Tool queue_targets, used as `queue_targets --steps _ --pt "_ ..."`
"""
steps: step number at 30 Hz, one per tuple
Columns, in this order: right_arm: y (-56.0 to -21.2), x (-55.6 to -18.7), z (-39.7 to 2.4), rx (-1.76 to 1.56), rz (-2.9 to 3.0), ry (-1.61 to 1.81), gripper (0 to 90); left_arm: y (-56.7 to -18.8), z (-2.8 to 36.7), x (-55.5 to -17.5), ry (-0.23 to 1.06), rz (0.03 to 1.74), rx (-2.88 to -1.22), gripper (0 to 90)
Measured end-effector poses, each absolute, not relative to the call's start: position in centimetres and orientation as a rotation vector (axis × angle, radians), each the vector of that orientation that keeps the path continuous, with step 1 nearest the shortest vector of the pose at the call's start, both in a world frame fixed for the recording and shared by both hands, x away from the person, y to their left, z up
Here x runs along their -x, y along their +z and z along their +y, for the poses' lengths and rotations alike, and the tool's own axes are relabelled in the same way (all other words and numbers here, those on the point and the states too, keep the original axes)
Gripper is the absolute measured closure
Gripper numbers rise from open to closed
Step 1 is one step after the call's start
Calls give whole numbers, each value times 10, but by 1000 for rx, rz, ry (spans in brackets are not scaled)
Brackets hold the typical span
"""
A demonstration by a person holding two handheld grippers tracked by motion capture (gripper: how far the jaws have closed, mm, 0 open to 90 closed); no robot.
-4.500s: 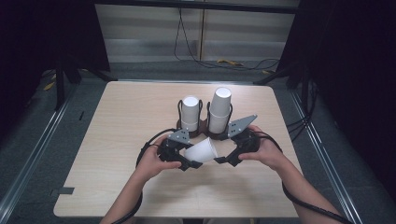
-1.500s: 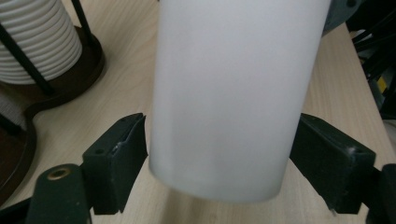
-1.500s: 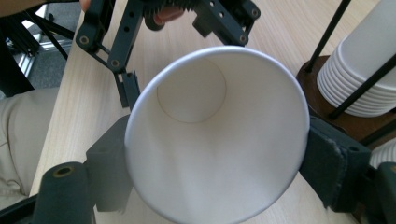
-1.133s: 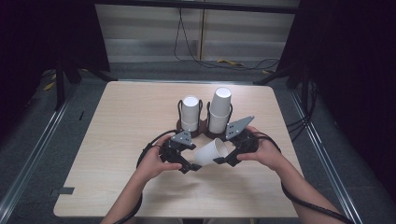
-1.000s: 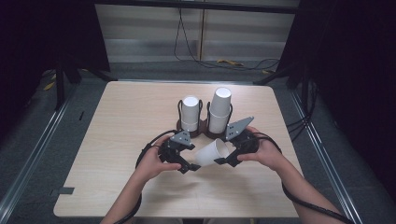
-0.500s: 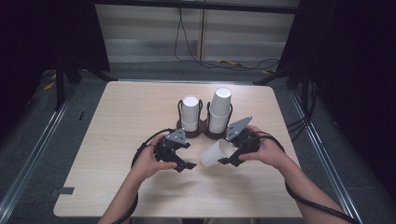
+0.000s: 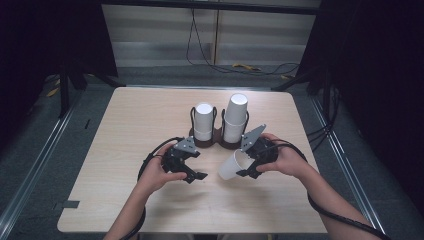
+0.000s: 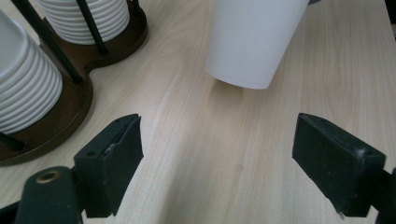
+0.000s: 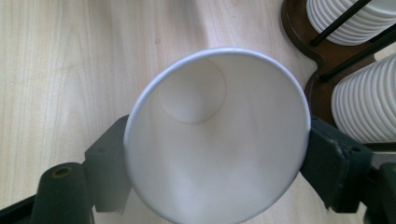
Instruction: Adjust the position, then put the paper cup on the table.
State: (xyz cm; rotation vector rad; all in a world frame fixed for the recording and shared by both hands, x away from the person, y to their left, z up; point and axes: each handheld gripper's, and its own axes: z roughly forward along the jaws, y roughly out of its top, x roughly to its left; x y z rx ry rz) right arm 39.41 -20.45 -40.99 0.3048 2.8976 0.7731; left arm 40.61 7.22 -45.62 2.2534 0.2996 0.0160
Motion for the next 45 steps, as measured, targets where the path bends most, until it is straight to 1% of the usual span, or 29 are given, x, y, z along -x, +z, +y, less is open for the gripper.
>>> queue_targets --steps 8,9,13,39,43,45 --pt "-412 -394 -198 -271 2939 664 196 -455 75 -406 23 314 -2248 160" --pt "-413 -395 -197 -228 2928 666 196 -455 76 -406 30 318 -2248 160" --pt "-413 -394 -194 -249 2953 606 193 -454 77 -406 23 330 -2244 160" --pt "-410 -395 -186 -219 2971 565 187 -450 78 -406 31 299 -2248 160" --pt "-411 -396 -185 -223 2977 538 182 -451 79 -405 28 327 -2246 159" --pt "-410 -396 -184 -225 2981 537 182 -451 80 -405 37 315 -2250 159"
